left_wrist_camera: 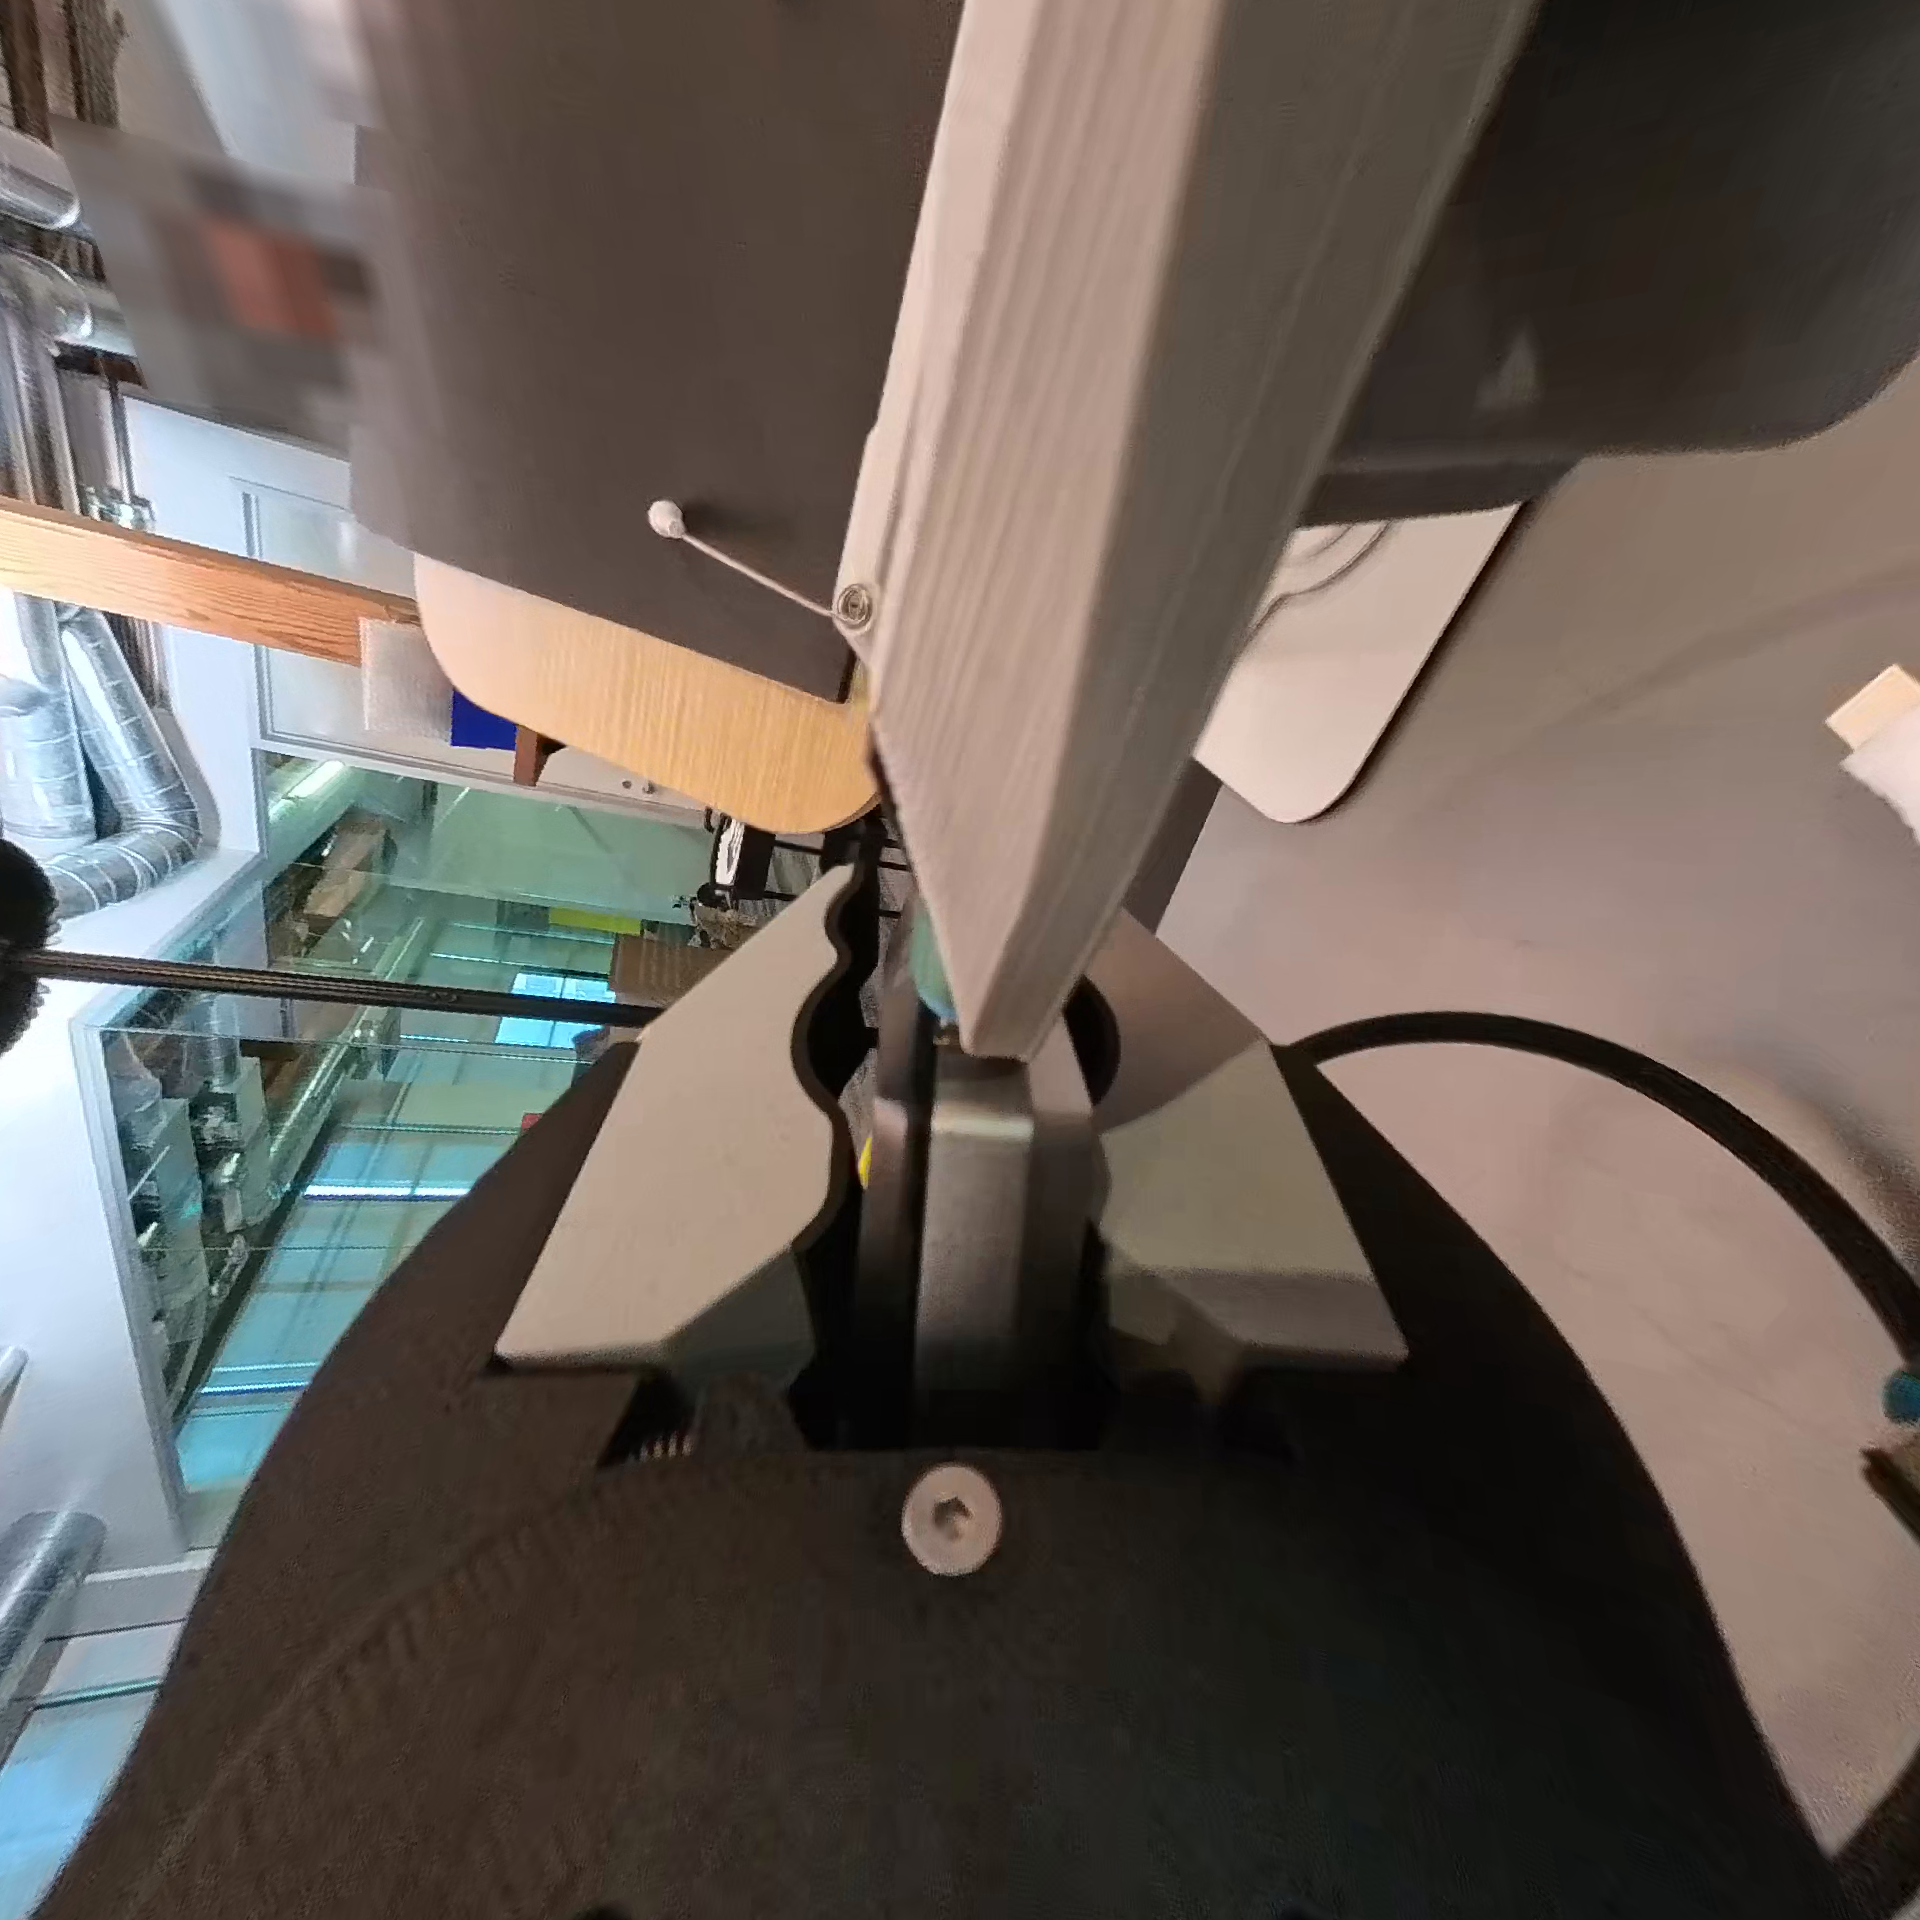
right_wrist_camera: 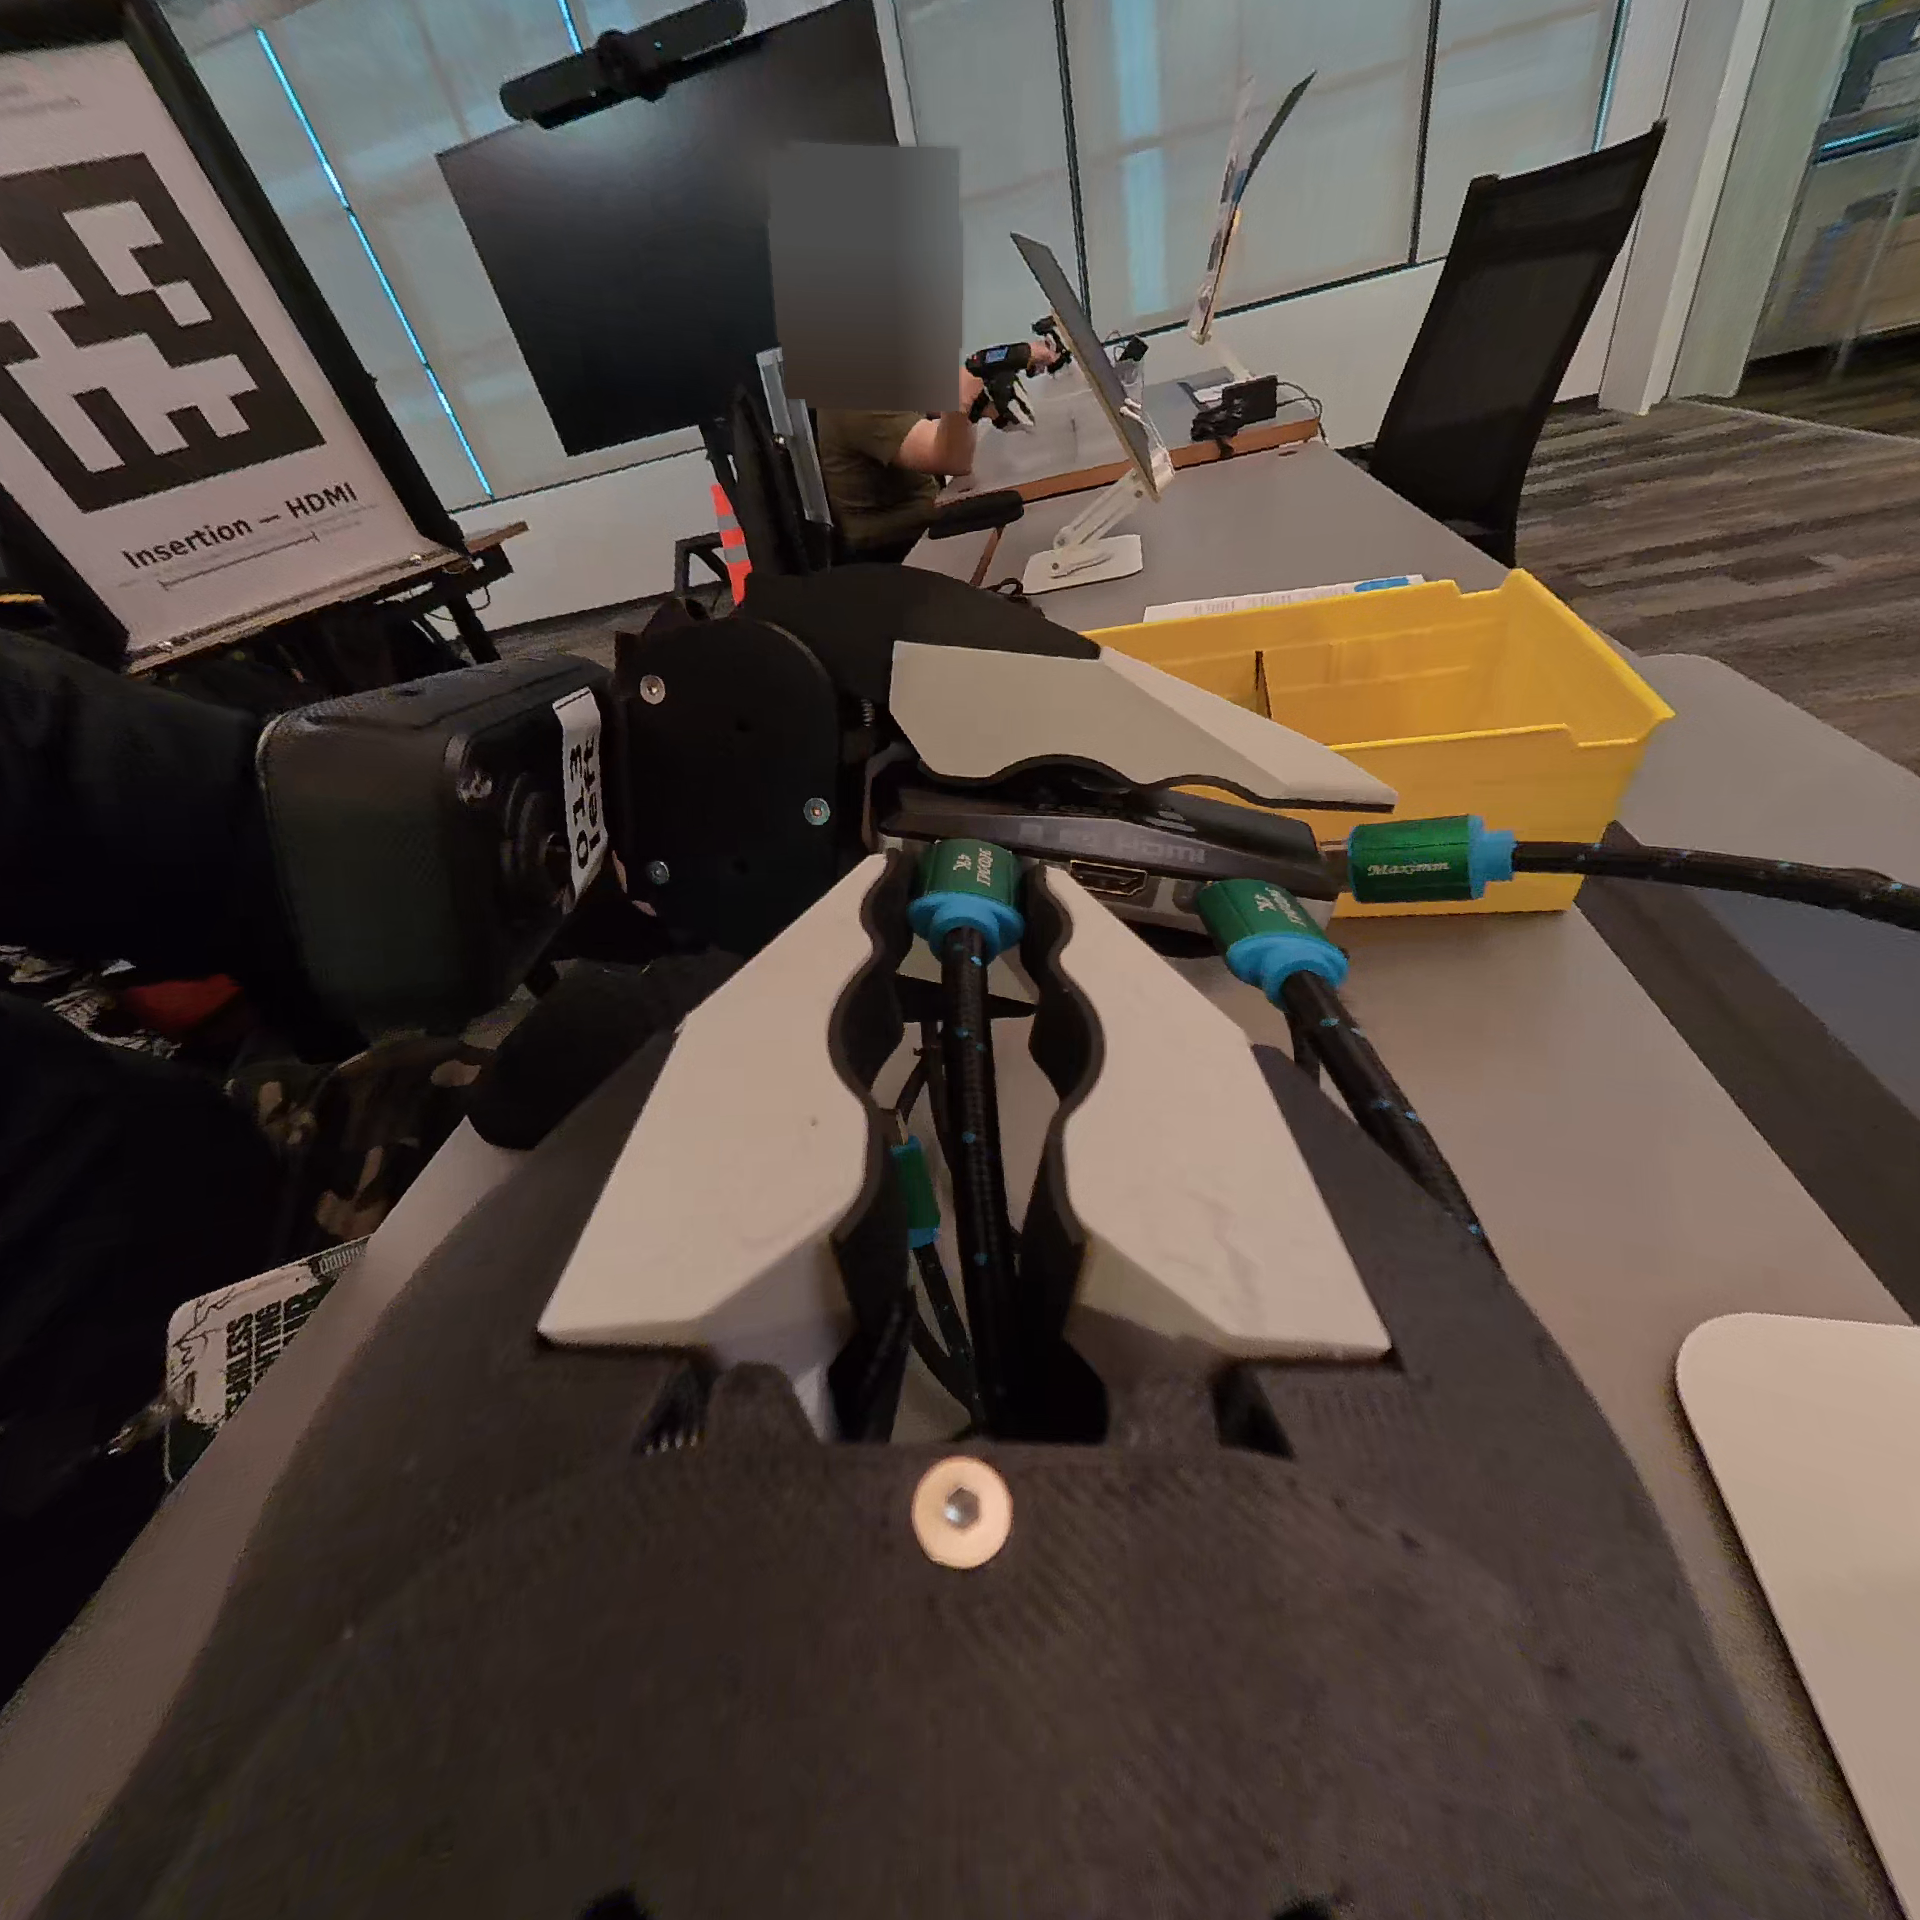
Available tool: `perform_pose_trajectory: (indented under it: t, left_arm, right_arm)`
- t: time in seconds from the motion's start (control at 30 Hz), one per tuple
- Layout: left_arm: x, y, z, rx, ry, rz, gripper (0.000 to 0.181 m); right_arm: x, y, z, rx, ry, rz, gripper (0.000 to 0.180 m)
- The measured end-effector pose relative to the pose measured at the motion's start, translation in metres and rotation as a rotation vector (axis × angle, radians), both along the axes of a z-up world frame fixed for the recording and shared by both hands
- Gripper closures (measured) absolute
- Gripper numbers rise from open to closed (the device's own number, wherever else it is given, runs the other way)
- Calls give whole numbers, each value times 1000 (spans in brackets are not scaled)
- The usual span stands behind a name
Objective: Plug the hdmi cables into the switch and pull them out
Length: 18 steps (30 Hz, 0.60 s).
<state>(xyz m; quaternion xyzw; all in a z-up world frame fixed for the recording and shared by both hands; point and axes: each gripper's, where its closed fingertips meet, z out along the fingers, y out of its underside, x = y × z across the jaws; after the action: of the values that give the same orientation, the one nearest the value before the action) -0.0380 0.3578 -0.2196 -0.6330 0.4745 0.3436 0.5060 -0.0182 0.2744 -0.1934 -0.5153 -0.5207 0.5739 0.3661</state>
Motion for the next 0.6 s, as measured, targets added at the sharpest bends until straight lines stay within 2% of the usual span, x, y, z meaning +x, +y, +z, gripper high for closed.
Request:
perform_pose_trajectory:
  t: [0.13, 0.2, 0.27, 0.33, 0.37, 0.43, 0.6]
  left_arm:
    - [-1, 2, 0, -1, -26, 2, 150]
    - [-40, 6, 3, -5, -74, 98, 150]
    - [-86, 1, 22, 24, -155, 180, 150]
    - [-69, -8, 56, 94, -142, 122, 150]
    - [-60, -7, 58, 83, -125, 97, 150]
    - [-56, -2, 49, 53, -81, 77, 150]
    - [-53, -8, 28, 8, -68, 71, 150]
  right_arm:
    - [1, 3, 3, 62, -25, -53, 160]
    - [33, 33, 31, -43, 117, -129, 160]
    - [64, 58, 35, 5, 80, -182, 161]
    - [52, 37, 32, 12, 37, -80, 160]
    - [43, 20, 27, 15, 9, -3, 160]
    - [33, -8, 10, 22, -75, 133, 160]
    - [46, -26, -20, -11, -207, 291, 161]
